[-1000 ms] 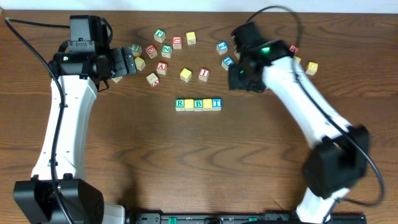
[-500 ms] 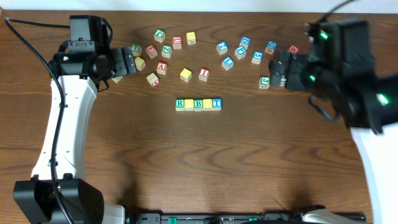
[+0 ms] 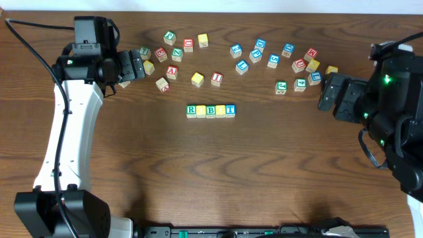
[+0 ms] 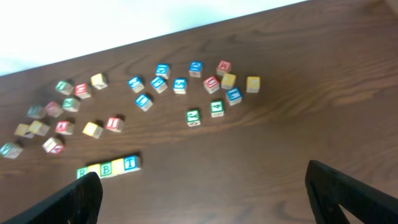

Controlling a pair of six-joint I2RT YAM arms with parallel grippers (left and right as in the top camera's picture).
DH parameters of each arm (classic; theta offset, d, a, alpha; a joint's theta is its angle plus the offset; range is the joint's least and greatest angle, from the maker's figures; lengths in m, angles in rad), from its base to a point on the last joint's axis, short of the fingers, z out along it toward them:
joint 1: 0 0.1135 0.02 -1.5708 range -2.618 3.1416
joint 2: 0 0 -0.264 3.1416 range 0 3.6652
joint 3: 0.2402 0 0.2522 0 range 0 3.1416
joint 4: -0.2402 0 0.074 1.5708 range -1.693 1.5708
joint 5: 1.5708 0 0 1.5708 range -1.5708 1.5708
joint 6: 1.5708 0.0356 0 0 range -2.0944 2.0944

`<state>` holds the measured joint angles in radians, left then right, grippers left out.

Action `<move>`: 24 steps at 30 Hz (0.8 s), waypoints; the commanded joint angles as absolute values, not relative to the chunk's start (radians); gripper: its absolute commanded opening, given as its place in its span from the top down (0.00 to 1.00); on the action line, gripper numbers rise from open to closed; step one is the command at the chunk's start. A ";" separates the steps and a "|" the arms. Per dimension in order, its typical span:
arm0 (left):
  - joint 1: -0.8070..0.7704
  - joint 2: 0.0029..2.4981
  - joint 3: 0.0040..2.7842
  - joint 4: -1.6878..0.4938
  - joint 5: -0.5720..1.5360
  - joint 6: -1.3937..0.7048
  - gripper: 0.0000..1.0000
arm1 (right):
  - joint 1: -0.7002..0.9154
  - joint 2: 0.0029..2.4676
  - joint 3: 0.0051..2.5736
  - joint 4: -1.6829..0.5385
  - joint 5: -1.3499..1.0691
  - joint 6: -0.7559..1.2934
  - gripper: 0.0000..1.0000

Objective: Spell out ROBOT

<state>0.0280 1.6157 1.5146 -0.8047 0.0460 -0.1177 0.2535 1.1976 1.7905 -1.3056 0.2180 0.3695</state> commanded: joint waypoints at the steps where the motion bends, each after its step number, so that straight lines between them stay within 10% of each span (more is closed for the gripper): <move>1: 0.030 1.608 1.538 -0.807 0.040 -0.112 0.03 | 0.242 1.202 1.752 -1.253 0.294 0.317 0.01; 24: 0.030 1.608 1.538 -0.807 0.040 -0.112 0.03 | -0.025 0.238 0.298 -0.048 0.094 0.118 0.01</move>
<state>0.0280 1.6154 1.5154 -0.8051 0.0456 -0.1177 -0.0166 0.3569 0.4225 -0.0887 0.1040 0.1352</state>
